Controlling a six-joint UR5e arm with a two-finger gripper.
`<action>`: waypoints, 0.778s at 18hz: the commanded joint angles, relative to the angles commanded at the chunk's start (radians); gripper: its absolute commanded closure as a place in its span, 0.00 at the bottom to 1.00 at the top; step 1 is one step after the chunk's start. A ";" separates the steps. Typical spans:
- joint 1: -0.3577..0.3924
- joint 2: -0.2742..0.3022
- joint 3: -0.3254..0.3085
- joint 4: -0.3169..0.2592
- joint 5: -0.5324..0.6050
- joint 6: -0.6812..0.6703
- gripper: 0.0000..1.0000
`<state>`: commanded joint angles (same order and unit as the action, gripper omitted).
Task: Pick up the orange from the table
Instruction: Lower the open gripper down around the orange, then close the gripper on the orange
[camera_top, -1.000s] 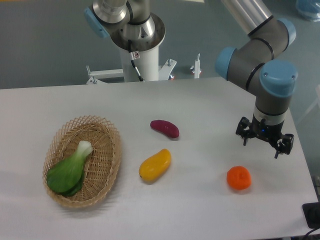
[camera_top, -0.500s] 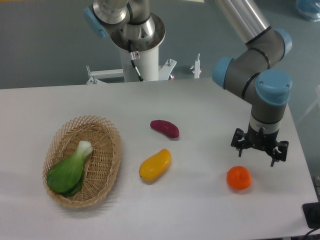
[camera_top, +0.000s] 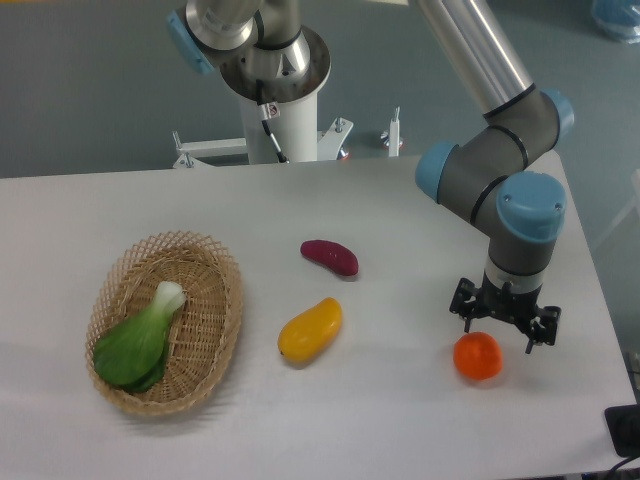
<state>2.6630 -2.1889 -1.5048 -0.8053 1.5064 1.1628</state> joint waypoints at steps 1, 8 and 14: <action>-0.002 0.000 0.000 0.000 0.000 0.000 0.00; -0.014 -0.040 0.018 0.000 0.002 0.000 0.00; -0.034 -0.061 0.015 0.003 0.034 0.002 0.01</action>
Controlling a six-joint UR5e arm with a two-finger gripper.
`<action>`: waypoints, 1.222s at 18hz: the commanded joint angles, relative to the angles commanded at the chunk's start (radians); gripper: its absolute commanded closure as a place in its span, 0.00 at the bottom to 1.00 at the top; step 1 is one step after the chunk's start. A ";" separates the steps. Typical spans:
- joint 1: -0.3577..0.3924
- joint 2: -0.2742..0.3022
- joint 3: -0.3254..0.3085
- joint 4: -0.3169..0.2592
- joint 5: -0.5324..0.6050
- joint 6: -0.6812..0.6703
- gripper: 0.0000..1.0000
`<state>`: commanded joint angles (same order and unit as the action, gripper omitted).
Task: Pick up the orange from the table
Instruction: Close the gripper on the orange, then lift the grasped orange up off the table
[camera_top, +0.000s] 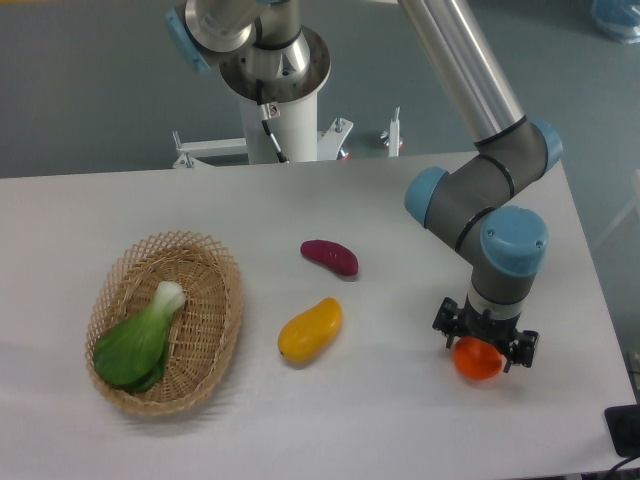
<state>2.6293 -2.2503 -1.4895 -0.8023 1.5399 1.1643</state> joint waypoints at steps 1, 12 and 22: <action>-0.008 -0.002 0.000 -0.002 0.028 0.000 0.04; -0.006 0.038 0.017 -0.012 0.034 -0.002 0.34; 0.024 0.087 0.075 -0.101 0.019 0.003 0.31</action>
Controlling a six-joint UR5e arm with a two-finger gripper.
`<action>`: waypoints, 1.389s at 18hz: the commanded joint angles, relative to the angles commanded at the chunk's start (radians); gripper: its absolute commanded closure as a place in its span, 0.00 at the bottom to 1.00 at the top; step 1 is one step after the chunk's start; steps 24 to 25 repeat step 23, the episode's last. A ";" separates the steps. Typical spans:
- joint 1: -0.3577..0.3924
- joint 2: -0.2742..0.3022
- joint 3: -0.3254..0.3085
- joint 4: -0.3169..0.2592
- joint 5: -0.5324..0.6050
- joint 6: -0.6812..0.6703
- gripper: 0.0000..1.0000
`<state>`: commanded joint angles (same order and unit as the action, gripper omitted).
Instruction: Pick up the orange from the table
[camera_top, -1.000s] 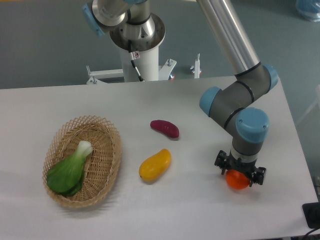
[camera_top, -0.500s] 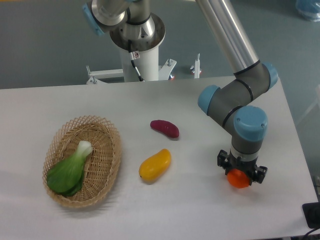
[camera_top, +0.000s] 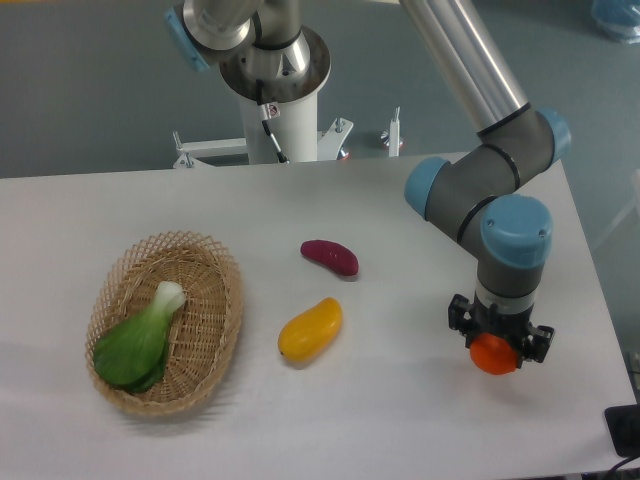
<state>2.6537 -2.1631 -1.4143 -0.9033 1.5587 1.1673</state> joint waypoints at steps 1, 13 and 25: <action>0.015 0.009 0.002 -0.020 -0.017 0.015 0.31; 0.031 0.020 0.083 -0.146 -0.005 0.052 0.27; 0.028 0.012 0.107 -0.155 0.047 0.051 0.25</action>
